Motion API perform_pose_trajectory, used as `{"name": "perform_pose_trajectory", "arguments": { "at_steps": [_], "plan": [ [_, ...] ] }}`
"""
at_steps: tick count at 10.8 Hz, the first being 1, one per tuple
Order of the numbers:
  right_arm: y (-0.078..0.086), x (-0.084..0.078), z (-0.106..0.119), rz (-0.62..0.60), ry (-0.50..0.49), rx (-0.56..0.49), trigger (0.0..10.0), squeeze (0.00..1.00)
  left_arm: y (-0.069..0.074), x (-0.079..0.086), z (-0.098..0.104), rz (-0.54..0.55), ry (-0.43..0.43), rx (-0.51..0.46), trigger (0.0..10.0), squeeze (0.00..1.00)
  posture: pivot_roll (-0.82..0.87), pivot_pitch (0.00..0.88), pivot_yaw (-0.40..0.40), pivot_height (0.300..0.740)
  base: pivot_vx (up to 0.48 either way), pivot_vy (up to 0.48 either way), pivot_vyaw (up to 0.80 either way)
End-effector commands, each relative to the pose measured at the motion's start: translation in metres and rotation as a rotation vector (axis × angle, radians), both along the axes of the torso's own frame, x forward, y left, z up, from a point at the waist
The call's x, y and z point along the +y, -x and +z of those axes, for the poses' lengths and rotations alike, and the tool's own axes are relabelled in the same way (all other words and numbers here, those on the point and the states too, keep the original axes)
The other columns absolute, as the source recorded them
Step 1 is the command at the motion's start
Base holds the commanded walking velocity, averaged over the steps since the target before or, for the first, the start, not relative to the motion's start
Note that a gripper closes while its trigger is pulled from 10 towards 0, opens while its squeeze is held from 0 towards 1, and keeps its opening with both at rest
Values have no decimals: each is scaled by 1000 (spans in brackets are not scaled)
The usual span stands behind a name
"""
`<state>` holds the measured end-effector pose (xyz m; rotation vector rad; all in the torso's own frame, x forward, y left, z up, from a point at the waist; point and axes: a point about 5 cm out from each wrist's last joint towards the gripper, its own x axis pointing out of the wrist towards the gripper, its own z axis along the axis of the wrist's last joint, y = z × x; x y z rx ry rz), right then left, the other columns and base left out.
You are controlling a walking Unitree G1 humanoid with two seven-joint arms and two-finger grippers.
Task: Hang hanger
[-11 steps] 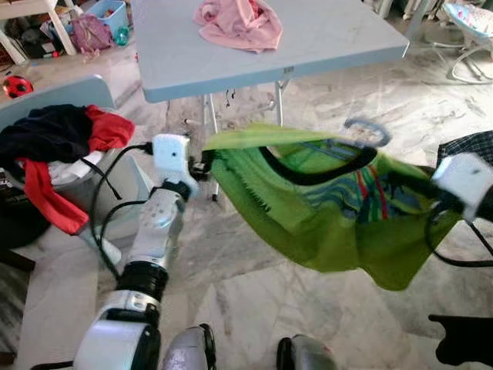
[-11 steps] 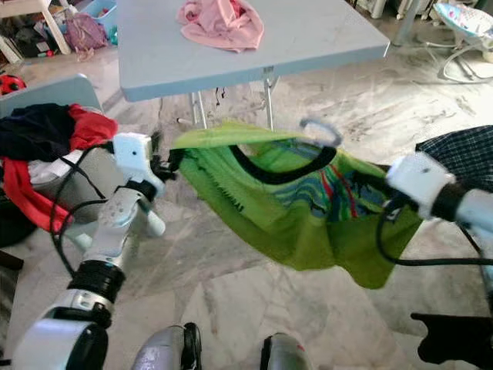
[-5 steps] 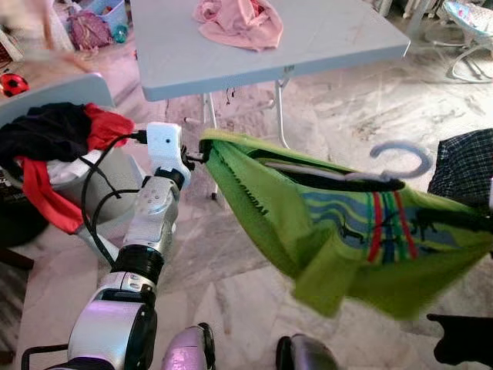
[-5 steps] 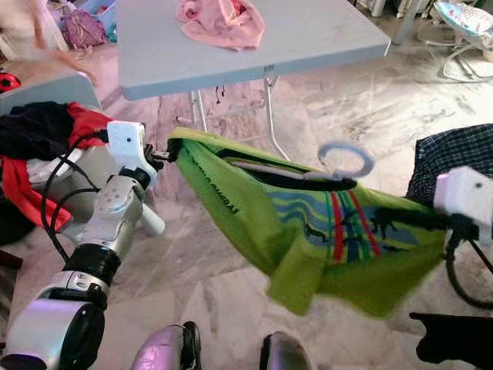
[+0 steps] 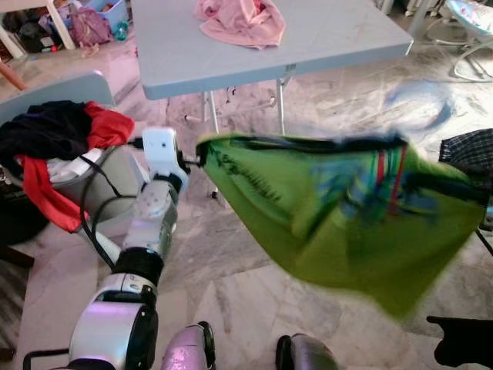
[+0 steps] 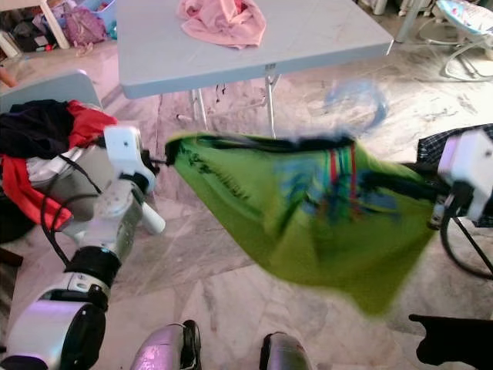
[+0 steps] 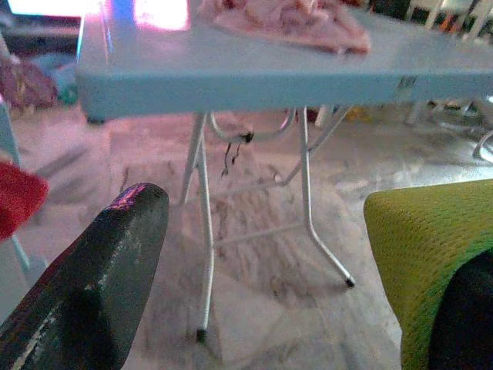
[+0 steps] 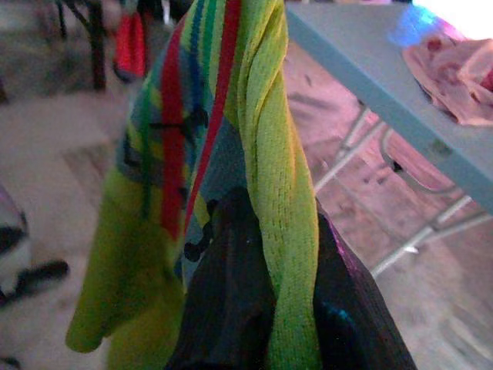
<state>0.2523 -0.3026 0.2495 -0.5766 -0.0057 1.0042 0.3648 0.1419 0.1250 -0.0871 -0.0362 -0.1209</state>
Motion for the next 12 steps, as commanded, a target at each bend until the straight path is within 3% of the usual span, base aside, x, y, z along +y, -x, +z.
{"name": "perform_pose_trajectory", "arguments": {
  "at_steps": [1,3,4,5,6,7,9,11,12],
  "plan": [
    [6,-7,25,-14,-114,-95,10000,0,4,29,-14,138,39,83,10000,1000,-136,157,18,740,0,0,0],
    [6,-3,36,8,-215,-130,10000,0,2,34,-13,145,41,94,10000,1000,-136,157,18,740,0,0,0],
    [-6,1,47,-69,-324,-224,10000,0,1,24,-15,81,32,107,10000,1000,-137,152,17,740,0,0,0],
    [-33,12,43,-251,-390,-366,10000,0,12,-13,-29,-187,-39,149,10000,1000,-136,150,15,740,0,0,0],
    [-42,17,37,-310,-396,-393,10000,0,20,-30,-31,-322,-126,110,10000,1000,-136,148,15,740,0,0,0],
    [-52,35,26,-349,-354,-414,10000,0,35,-54,-33,-562,-331,19,10000,1000,-128,147,14,740,0,0,0],
    [-71,51,4,-447,-188,-440,10000,0,49,-60,-38,-760,-546,-25,10000,1000,-127,149,12,740,0,0,0],
    [-72,51,-33,-465,7,-414,10000,0,54,-54,-31,-884,-696,-93,10000,1000,-122,155,10,740,0,0,0],
    [-66,47,-53,-440,76,-336,10000,0,56,-52,-26,-904,-718,-121,10000,1000,-126,162,9,740,0,0,0]
  ]
}}
